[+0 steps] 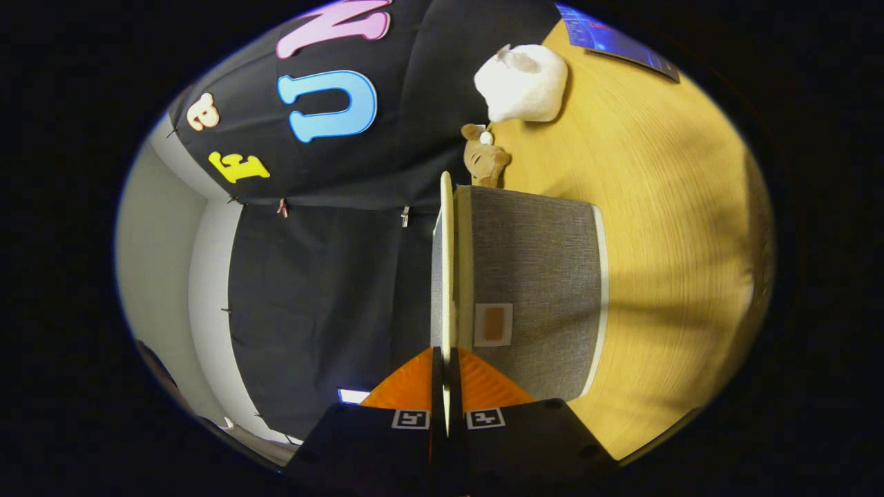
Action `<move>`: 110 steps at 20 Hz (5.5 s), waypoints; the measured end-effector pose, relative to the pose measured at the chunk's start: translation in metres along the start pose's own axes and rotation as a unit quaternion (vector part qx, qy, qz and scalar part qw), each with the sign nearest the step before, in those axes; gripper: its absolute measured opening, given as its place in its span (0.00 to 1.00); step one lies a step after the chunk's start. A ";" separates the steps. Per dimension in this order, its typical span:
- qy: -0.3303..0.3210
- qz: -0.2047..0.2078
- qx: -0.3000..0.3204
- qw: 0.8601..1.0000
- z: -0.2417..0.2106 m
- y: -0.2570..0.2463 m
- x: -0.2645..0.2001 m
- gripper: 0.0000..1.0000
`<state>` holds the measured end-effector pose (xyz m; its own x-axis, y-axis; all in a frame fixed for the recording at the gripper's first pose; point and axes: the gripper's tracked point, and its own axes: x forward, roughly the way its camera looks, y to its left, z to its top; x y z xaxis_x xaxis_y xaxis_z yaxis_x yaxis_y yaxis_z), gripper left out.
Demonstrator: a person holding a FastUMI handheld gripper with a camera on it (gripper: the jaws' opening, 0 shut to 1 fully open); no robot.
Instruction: Open the storage box then place both shoes into the box .Put the left shoe in first, then the right shoe, with the right side of both shoes facing outward in a uniform manner.
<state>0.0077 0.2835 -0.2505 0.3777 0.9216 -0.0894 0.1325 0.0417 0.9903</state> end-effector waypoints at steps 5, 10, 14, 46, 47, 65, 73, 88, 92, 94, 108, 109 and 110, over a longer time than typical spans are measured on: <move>-0.008 0.012 -0.040 0.999 0.001 0.058 0.009 0.04; -0.005 0.023 -0.073 0.997 -0.002 0.113 0.049 0.05; -0.008 0.020 -0.113 0.993 -0.005 0.155 0.094 0.04; -0.171 -0.114 -0.394 0.896 0.025 0.183 0.097 0.84; -0.179 -0.139 -0.400 0.888 0.029 0.173 0.075 0.84; -0.129 -0.536 -0.228 0.802 0.016 -0.114 -0.212 0.78; -0.099 -0.584 -0.172 0.787 0.012 -0.207 -0.212 0.73; -0.179 -0.517 -0.115 0.829 0.026 -0.168 -0.197 0.05; -0.201 -0.486 -0.127 0.841 0.035 -0.122 -0.184 0.05; -0.206 -0.470 -0.141 0.847 0.039 -0.093 -0.170 0.05; -0.164 -0.384 -0.172 0.892 0.011 0.022 0.024 0.05; -0.158 -0.388 -0.171 0.892 0.006 0.016 0.035 0.05; -0.154 -0.395 -0.168 0.890 0.002 0.009 0.047 0.05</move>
<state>0.0281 0.3267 -0.2457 0.5283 0.4069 -0.7452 0.2053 0.7904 0.5771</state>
